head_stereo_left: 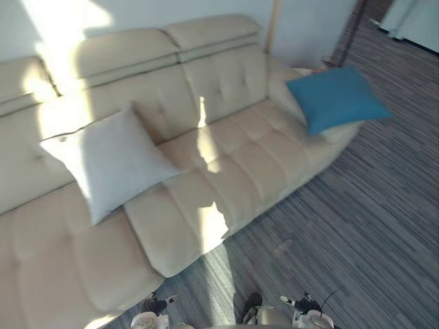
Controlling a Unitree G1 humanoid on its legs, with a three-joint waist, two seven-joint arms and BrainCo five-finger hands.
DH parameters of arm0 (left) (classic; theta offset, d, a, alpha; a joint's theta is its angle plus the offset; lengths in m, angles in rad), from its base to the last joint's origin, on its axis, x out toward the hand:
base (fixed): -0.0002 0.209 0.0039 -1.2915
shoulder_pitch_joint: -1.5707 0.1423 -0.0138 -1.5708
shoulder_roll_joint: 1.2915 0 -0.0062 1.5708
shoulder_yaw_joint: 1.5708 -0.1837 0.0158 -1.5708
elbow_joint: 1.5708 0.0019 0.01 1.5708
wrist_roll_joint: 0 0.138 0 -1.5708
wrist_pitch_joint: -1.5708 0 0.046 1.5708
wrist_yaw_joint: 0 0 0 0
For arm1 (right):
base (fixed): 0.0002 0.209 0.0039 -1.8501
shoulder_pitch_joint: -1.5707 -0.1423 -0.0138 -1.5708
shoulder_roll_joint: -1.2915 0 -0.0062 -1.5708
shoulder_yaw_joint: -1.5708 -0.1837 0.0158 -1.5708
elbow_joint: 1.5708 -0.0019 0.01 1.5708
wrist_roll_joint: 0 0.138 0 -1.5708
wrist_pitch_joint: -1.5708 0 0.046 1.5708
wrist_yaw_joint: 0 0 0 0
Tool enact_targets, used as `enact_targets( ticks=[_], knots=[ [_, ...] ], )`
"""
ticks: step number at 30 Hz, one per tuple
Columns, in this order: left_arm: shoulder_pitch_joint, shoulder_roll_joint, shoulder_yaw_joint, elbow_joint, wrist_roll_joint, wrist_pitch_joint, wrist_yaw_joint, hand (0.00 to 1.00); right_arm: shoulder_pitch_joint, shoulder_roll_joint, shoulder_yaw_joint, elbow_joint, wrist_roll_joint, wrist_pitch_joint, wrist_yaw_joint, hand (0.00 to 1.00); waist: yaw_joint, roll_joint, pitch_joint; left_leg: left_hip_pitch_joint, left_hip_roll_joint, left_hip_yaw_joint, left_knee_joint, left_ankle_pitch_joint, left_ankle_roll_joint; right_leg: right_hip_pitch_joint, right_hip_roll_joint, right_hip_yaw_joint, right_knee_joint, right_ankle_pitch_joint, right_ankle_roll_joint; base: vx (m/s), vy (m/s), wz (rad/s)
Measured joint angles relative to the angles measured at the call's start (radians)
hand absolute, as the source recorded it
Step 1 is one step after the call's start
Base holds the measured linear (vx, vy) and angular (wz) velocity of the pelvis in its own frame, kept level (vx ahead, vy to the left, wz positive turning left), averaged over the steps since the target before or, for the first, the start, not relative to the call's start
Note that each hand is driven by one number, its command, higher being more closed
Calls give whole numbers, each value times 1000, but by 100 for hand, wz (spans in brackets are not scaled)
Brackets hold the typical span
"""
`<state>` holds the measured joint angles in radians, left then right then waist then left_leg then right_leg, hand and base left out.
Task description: Pick up cushions and gather them together orderly.
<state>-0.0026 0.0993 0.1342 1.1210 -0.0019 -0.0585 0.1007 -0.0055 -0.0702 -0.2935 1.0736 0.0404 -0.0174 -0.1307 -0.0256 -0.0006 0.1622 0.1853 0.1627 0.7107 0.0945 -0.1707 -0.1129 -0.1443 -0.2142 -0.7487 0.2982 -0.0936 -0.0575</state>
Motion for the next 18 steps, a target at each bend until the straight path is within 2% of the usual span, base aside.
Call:
enact_targets(
  ticks=[1,2,3,4,5,6,7,9,10,11,13,14,15,16,17,18],
  knots=[
    [-5,-8,-5,0,2,-1,-7,0,-1,-13,1,4,0,4,0,0,-2,8,11,5,26,27,72,-3,-3,6,7,27,21,-30,2,226,-223,-63],
    [-5,-8,-5,-1,4,-1,-12,0,5,-14,2,4,0,3,-1,0,-7,8,14,-31,91,23,244,-14,2,29,27,50,4,-42,1,182,-194,-61],
    [-3,-9,-4,-1,7,-1,-14,0,6,-16,4,4,1,3,-1,0,-10,12,16,-51,131,20,341,-15,7,45,46,58,-15,-44,-2,199,-238,-56],
    [5,-12,0,-1,10,-1,-18,0,7,-18,8,4,1,2,-2,0,-9,26,23,-87,212,12,509,2,44,79,87,76,-49,-48,-8,195,-223,-88],
    [15,-30,39,-9,1,-2,-22,0,6,-25,25,-1,1,2,-6,0,3,38,37,-173,293,-79,738,-12,142,115,140,146,-78,-77,-29,238,-230,-101],
    [14,-35,48,-14,1,-4,-22,0,3,-26,25,0,1,3,-7,0,10,42,36,-207,283,-136,776,-40,131,117,146,172,-76,-85,-33,191,-119,-116],
    [12,-40,57,-29,0,-5,-24,0,-4,-23,25,2,1,4,-8,0,19,43,38,-265,229,-240,803,-83,99,122,152,214,-76,-94,-33,265,-16,-125],
    [13,-51,66,-75,-4,-22,-23,0,-24,-13,30,29,1,10,-7,0,52,34,59,-362,46,-481,718,-153,63,153,158,350,-76,-106,-31,297,23,-177],
    [12,-54,66,-82,-4,-23,-22,0,-24,-8,31,29,1,10,-7,0,60,35,59,-381,15,-521,681,-156,58,158,159,379,-75,-108,-28,273,113,-191],
    [13,-65,78,-99,-9,-23,-20,0,-26,11,30,12,-1,12,-9,0,75,38,61,-418,-39,-596,596,-159,50,166,164,442,-67,-112,-17,285,145,-164],
    [13,-86,103,-112,-23,-24,-18,0,-19,13,30,-6,-1,11,-18,0,85,36,62,-448,-105,-736,460,-146,31,160,165,530,-37,-130,16,282,205,-161],
    [16,-97,114,-109,-25,-24,-17,0,-17,13,31,-8,-1,10,-25,0,89,47,57,-444,-126,-844,342,-52,5,163,185,592,-19,-152,44,374,276,-167],
    [17,-98,119,-110,-30,-24,-18,0,-21,25,34,-11,-1,10,-30,0,96,41,51,-425,-127,-831,361,12,38,164,191,654,0,-170,66,335,225,-146],
    [17,-90,120,-110,-29,-23,-18,0,-17,33,41,-26,-1,10,-31,0,91,21,46,-419,-128,-806,361,0,45,162,181,669,0,-174,72,349,209,-113],
    [13,-76,125,-112,-29,-23,-19,0,-10,59,58,-55,-1,7,-32,0,90,-10,47,-412,-128,-761,372,-37,55,158,166,696,5,-183,85,311,179,-98],
    [13,-70,126,-118,-29,-22,-18,0,-5,80,64,-76,-1,5,-30,0,96,-23,43,-408,-120,-713,388,-58,65,140,155,720,39,-190,95,305,171,-103]
  ],
)
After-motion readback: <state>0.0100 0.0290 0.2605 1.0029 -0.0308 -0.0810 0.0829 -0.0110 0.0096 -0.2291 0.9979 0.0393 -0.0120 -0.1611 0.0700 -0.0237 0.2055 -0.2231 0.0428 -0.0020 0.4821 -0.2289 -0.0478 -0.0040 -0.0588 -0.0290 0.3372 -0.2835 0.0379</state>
